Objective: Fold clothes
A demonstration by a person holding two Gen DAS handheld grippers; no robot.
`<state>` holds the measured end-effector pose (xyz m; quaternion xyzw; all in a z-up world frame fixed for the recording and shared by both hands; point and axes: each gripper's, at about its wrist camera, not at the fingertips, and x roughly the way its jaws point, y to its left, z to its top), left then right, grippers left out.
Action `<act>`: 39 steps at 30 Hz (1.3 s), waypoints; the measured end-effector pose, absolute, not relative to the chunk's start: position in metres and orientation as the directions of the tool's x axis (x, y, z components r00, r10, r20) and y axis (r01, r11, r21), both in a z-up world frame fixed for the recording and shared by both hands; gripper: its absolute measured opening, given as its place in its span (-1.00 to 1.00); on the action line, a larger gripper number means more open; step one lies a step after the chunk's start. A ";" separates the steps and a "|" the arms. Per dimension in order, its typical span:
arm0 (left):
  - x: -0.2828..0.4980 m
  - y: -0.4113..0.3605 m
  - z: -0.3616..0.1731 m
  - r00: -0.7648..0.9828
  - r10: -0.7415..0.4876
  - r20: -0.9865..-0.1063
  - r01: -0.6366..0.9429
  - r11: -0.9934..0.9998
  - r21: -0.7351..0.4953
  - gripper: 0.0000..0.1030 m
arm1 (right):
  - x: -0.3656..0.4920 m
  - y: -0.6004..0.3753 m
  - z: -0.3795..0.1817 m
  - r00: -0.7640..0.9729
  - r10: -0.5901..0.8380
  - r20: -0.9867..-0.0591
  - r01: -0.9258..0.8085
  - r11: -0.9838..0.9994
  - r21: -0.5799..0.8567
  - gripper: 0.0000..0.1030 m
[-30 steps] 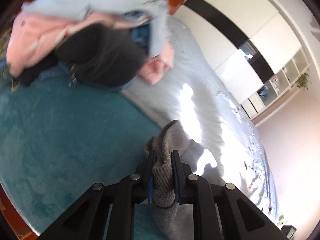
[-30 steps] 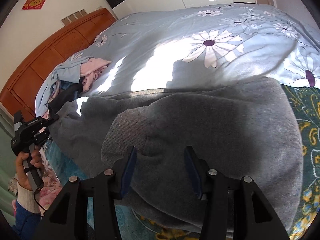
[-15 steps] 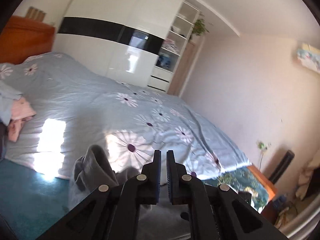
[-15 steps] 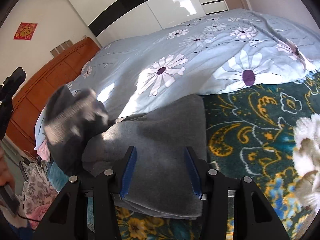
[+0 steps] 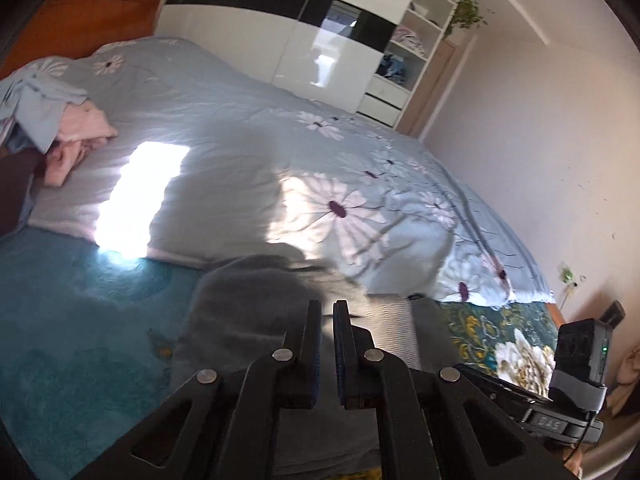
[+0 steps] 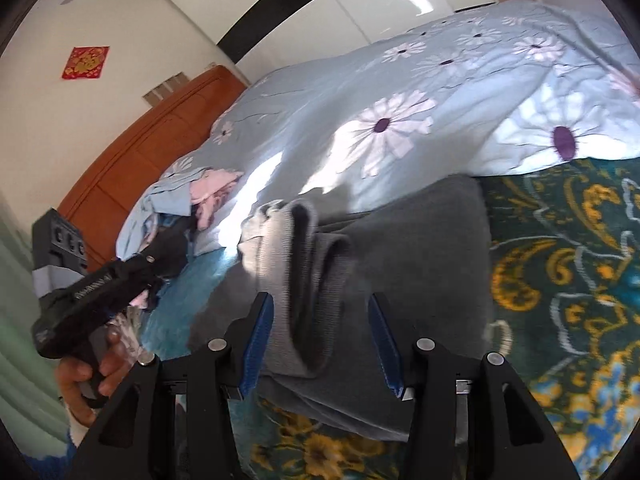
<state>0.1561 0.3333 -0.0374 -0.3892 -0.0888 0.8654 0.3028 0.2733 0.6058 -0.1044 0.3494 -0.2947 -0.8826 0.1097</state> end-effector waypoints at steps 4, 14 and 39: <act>0.156 0.331 -0.075 -0.439 0.561 -0.702 -0.437 -0.816 -0.379 -0.79 | 0.247 0.596 -0.127 -0.678 -0.455 -0.577 -0.039 -0.762 0.646 0.20; 0.181 0.313 -0.115 -0.367 0.627 -0.687 -0.376 -0.776 -0.507 -0.71 | 0.229 0.580 -0.133 -0.630 -0.538 -0.560 -0.005 -0.718 0.696 0.46; 0.202 0.259 -0.064 -0.499 0.647 -0.577 -0.329 -0.757 -0.564 -0.23 | 0.271 0.644 -0.074 -0.728 -0.494 -0.475 0.081 -0.751 0.656 -0.72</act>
